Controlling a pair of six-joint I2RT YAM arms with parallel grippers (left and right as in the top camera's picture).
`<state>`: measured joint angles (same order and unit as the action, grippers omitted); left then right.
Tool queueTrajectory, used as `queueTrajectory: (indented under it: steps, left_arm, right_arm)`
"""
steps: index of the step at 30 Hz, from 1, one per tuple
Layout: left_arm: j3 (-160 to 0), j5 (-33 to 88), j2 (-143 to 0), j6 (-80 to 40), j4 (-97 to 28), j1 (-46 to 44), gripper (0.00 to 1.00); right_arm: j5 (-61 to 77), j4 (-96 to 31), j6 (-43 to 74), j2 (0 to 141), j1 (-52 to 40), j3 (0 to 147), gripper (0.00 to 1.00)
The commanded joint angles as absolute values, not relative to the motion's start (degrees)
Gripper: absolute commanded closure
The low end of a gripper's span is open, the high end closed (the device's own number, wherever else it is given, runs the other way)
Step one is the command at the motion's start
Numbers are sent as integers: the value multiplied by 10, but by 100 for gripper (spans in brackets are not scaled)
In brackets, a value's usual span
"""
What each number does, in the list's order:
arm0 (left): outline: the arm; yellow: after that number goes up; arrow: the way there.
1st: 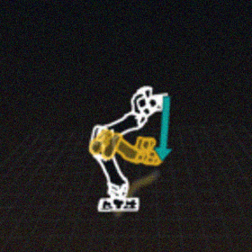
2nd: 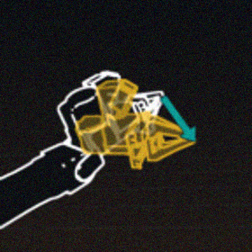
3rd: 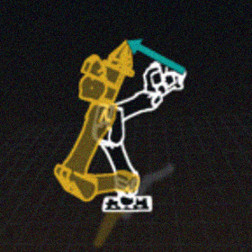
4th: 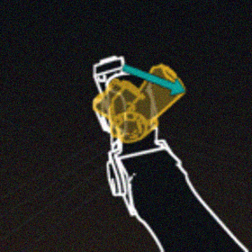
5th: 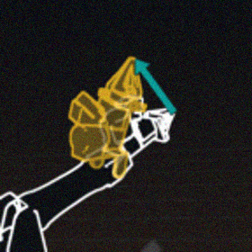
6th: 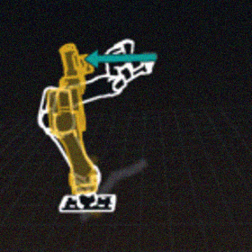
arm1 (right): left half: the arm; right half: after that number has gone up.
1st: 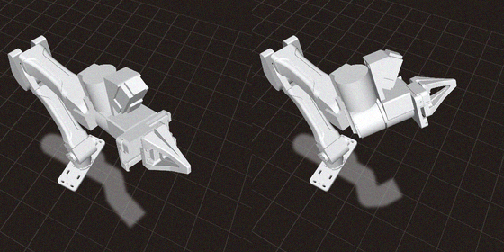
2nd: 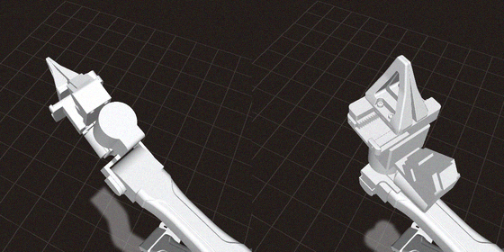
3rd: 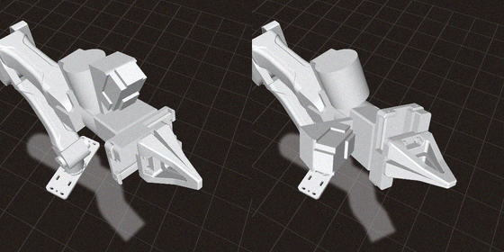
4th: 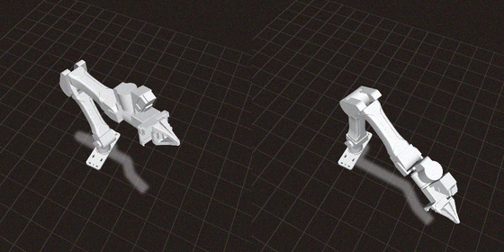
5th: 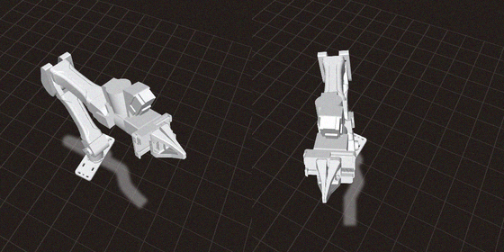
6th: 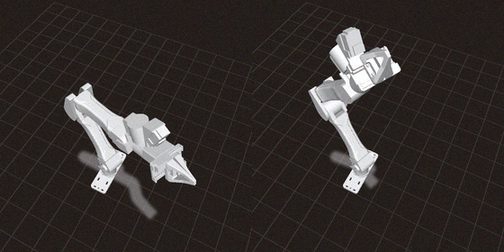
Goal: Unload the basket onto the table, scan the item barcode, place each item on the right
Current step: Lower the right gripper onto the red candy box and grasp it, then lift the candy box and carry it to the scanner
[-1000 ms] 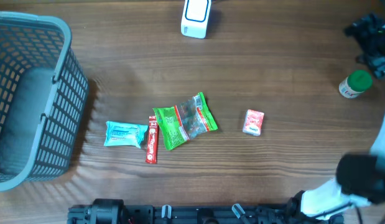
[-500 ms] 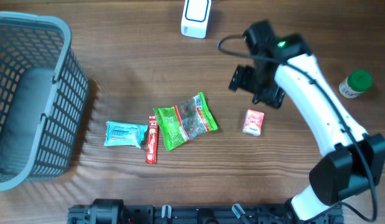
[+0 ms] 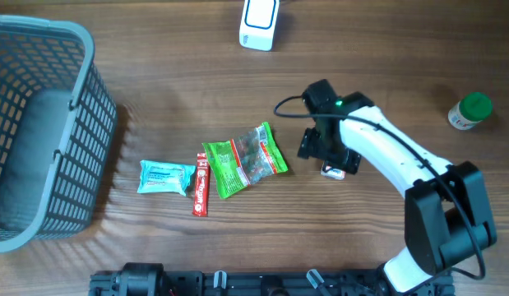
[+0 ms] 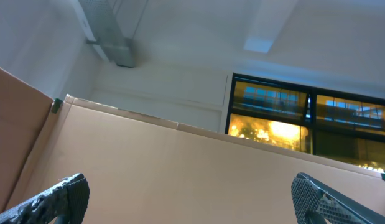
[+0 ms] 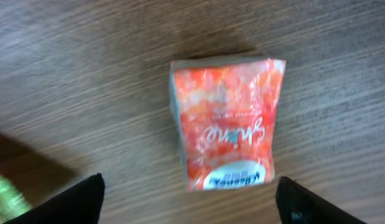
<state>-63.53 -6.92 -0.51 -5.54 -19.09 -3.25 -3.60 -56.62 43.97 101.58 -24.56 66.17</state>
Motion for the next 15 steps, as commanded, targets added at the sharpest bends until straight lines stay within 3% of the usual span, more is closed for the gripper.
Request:
queueTrajectory:
  steps: [1,4,6,13,15]
  left_arm:
    - [-635,-60,-3,-63,-189,-28,0]
    - [-635,-60,-3,-63,-189,-28,0]
    - [-635,-60,-3,-63,-189,-28,0]
    - [-635,-60,-3,-63,-189,-28,0]
    - [-635,-60,-3,-63,-189,-28,0]
  right_arm:
    - [-78,-532,434,1018,-248,623,21]
    - [-81,-510,437,1018,-248,620,47]
    - [-82,-506,437,1018,-248,620,70]
    - [-92,-503,437,1018,-248,613,72]
    - [-92,-504,437,1018,-248,613,60]
